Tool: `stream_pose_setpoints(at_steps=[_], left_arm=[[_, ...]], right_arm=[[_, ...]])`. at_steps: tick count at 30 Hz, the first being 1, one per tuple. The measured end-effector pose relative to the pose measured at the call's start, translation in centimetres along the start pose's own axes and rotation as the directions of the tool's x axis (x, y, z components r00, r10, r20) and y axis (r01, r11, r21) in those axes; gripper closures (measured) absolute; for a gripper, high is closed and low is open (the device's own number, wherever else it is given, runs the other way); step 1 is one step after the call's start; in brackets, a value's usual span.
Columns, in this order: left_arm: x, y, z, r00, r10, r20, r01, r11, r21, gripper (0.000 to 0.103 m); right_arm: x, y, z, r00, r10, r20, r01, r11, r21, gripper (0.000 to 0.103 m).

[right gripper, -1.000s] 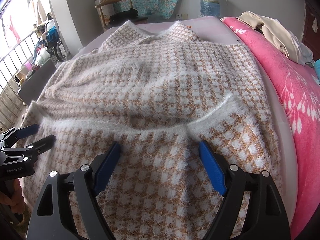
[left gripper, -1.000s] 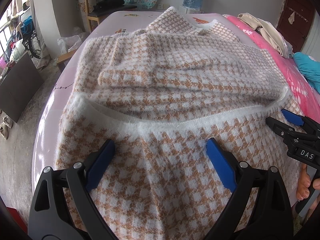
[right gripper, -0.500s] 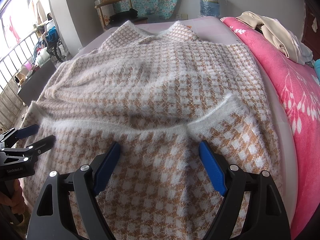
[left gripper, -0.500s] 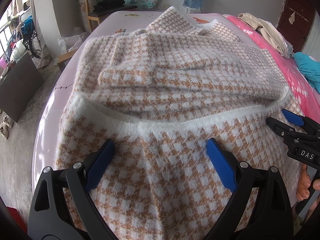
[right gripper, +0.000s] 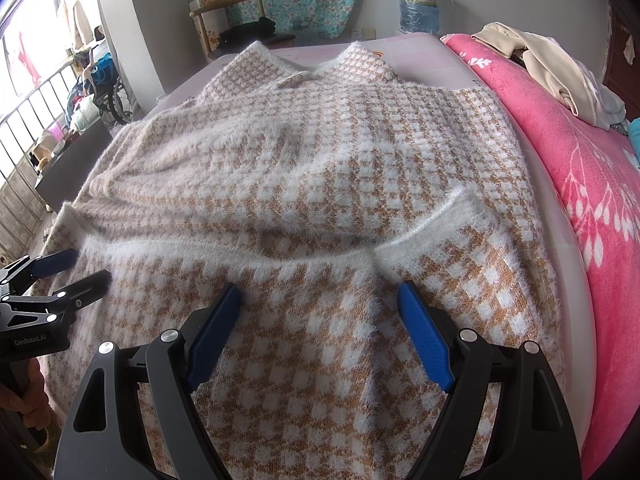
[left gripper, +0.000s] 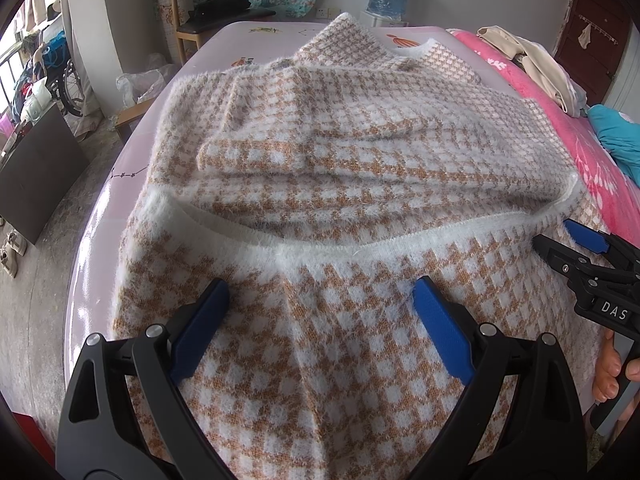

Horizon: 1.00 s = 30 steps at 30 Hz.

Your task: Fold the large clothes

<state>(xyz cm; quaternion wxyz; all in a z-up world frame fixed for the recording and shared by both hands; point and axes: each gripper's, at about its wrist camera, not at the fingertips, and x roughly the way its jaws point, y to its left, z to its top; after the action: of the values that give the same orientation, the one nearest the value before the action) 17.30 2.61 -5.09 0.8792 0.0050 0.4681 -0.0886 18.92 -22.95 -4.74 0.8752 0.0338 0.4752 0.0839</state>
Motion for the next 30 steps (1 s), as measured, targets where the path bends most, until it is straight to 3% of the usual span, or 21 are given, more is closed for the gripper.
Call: stream_pose_setpoints(at_steps=[4, 8, 19, 30], left_arm=[[-1.1, 0.5, 0.2, 1.0, 0.0, 0.019, 0.0, 1.0, 0.001, 0.013], [-2.8, 1.2, 0.9, 0.998, 0.05, 0.042, -0.051, 0.999, 0.019, 0.013], [-3.5, -0.2, 1.3, 0.99, 0.139, -0.002, -0.138, 0.989, 0.046, 0.013], [-2.9, -0.3, 0.9, 0.991, 0.132, -0.033, -0.13, 0.991, 0.039, 0.013]], right_arm=[[-0.2, -0.2, 0.2, 1.0, 0.01, -0.018, -0.01, 1.0, 0.002, 0.024], [-0.9, -0.3, 0.5, 1.0, 0.006, -0.016, -0.006, 1.0, -0.003, 0.024], [-2.5, 0.6, 0.5, 0.999, 0.044, -0.02, -0.044, 0.999, -0.031, 0.024], [-1.9, 2.1, 0.2, 0.998, 0.031, -0.061, -0.035, 0.997, -0.068, 0.024]])
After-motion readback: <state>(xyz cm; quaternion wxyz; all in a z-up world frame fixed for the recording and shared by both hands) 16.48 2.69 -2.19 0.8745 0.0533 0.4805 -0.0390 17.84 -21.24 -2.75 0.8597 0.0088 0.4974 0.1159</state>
